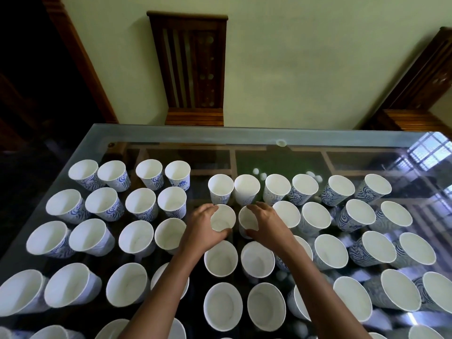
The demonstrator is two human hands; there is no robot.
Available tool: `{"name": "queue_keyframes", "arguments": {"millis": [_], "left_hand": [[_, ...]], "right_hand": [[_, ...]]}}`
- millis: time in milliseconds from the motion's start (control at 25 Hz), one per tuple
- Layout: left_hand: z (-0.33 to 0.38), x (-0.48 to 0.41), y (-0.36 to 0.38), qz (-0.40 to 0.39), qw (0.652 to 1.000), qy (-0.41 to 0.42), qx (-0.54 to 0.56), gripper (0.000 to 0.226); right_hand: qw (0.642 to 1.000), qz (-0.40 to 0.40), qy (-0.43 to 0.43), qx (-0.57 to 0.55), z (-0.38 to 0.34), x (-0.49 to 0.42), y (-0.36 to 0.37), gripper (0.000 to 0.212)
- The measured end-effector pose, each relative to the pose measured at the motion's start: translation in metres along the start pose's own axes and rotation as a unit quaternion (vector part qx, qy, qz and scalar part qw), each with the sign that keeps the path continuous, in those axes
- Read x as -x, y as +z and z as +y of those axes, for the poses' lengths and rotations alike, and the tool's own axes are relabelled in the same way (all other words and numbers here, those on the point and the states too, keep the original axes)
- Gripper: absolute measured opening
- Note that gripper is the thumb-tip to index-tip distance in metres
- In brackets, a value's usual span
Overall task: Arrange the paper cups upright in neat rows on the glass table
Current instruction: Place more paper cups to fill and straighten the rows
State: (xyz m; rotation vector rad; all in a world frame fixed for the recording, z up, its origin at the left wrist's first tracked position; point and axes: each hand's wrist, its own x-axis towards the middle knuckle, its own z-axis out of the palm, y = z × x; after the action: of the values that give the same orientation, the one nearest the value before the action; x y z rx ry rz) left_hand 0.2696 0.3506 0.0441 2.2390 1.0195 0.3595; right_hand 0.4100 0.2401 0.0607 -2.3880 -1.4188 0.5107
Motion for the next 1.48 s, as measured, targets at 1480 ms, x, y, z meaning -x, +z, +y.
{"name": "queue_keyframes", "arguments": {"millis": [1480], "left_hand": [[-0.097, 0.321, -0.088, 0.043, 0.993, -0.094, -0.056, 0.063]], "right_hand": [[0.981, -0.146, -0.127, -0.023, -0.152, 0.239, 0.111, 0.081]]}}
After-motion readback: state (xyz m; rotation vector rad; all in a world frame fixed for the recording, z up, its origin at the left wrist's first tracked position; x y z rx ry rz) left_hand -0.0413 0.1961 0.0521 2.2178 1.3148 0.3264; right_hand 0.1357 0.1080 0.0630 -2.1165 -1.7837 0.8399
